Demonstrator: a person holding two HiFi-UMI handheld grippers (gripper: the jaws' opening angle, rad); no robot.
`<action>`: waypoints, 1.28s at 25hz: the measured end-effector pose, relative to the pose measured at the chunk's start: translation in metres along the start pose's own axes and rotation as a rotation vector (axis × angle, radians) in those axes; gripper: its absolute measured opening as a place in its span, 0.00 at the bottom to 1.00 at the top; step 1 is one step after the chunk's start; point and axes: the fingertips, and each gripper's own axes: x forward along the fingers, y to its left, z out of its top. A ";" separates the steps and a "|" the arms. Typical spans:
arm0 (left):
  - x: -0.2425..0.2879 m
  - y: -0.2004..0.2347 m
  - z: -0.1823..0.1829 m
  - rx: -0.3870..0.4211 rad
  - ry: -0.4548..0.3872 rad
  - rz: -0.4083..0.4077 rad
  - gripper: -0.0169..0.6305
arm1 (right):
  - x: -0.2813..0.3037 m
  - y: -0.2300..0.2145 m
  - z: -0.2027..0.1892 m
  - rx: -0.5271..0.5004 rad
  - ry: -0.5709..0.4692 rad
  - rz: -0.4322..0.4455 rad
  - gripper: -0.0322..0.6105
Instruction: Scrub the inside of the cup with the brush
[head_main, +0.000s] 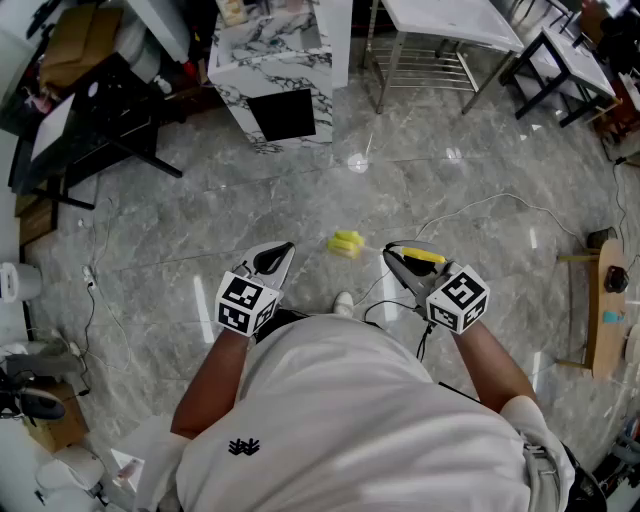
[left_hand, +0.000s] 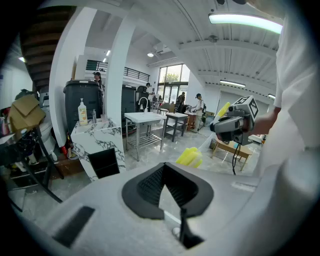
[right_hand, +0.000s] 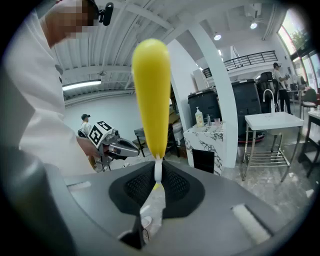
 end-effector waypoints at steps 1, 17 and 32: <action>0.002 -0.002 0.002 0.008 0.004 -0.004 0.03 | -0.002 -0.002 -0.001 0.006 -0.006 -0.003 0.12; -0.001 0.098 0.025 -0.016 -0.092 -0.053 0.36 | 0.095 -0.005 0.024 0.022 -0.017 -0.023 0.12; -0.055 0.342 0.019 0.027 -0.098 -0.121 0.41 | 0.303 0.011 0.121 0.038 -0.006 -0.188 0.12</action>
